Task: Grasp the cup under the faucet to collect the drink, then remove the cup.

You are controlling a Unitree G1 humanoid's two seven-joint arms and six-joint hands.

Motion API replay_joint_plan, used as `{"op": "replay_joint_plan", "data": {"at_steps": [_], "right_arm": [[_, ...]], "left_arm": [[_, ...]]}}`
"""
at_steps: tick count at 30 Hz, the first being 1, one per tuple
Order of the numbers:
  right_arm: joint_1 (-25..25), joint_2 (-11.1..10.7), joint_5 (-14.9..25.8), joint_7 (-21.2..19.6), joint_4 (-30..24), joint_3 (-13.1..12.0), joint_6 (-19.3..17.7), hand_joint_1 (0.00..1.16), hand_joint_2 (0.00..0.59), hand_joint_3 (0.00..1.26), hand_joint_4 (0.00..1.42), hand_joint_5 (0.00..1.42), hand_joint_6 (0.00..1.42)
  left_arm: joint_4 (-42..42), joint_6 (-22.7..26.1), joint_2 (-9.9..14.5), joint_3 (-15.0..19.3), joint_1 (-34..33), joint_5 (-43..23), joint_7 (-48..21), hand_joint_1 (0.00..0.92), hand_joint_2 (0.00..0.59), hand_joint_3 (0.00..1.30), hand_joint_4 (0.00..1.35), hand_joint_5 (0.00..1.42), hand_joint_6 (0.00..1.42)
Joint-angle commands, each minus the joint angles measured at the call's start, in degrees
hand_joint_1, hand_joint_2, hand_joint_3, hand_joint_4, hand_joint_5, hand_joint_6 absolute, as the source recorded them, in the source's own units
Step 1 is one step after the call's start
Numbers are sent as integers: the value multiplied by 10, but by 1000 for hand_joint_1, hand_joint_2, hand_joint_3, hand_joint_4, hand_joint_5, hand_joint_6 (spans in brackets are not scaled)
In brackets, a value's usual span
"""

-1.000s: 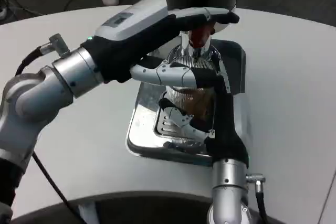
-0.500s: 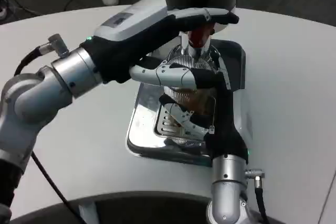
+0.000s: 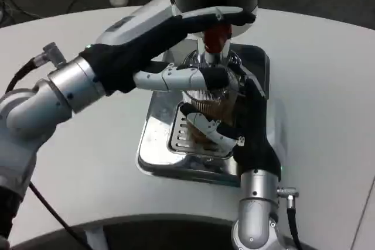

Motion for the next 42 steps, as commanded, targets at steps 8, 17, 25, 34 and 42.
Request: {"op": "replay_joint_plan", "data": {"at_steps": [8,17,25,34,42], "right_arm": [[0,38,1,-10,-13,-4,9,927,171,581,681,784,724],[17,36,-4,-13,-38,0,17,941,133,691,750,902,878],[45,33,-7,-8,-74,8,22,932,134,713,767,939,917],[78,34,-10,5,-108,22,22,932,121,727,769,957,938],[115,35,-15,23,-157,40,29,934,116,733,779,969,951]], "left_arm": [[-13,115,-17,38,49,-96,-68,0,59,246,151,255,223],[-42,159,-42,71,73,-144,-82,0,62,109,126,233,198],[-115,188,-46,112,125,-174,-75,0,63,39,54,174,146],[-206,206,-45,161,191,-198,-56,0,59,15,28,145,128],[-239,205,-39,186,225,-204,-56,0,59,13,27,142,118]]}}
